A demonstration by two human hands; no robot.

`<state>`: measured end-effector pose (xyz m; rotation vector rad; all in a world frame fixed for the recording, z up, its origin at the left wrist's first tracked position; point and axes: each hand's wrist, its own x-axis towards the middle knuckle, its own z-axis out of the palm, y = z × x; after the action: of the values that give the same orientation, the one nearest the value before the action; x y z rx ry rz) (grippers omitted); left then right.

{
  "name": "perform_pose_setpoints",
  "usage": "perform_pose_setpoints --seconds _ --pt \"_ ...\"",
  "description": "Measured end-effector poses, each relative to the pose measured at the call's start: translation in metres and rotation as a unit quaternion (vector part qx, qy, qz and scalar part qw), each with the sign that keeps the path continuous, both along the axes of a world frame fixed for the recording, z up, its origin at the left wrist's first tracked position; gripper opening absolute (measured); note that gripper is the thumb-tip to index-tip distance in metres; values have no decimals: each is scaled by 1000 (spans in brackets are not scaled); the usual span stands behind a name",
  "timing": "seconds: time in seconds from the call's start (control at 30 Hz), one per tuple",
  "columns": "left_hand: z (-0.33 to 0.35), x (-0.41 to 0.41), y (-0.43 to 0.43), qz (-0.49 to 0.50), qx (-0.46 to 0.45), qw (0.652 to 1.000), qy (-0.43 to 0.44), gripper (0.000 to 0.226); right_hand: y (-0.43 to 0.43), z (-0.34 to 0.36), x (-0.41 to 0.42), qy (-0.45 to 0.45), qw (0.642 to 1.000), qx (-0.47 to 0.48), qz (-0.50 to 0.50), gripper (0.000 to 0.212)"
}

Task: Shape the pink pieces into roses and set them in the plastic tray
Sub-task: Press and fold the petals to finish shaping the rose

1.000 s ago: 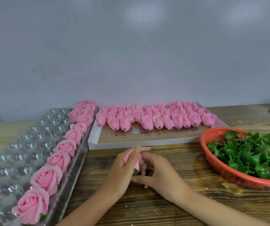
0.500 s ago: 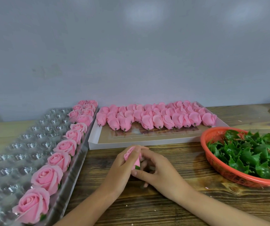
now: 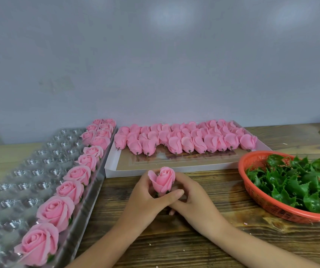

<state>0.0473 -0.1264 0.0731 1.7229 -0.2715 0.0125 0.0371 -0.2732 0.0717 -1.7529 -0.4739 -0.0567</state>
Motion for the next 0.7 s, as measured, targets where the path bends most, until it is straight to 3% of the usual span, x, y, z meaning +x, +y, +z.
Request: perform_pose_setpoints --seconds 0.1,0.2,0.57,0.7 --pt "1 -1 0 -17 32 999 3 43 0 1 -1 -9 1000 -16 -12 27" --pt "2 -1 -1 -8 55 998 -7 17 2 1 -2 -66 993 -91 -22 29" --pt "4 -1 -1 57 86 994 -47 16 4 5 -7 -88 991 -99 -23 41" --pt "-1 4 0 77 187 977 -72 8 4 7 -10 -89 993 -76 -16 31"
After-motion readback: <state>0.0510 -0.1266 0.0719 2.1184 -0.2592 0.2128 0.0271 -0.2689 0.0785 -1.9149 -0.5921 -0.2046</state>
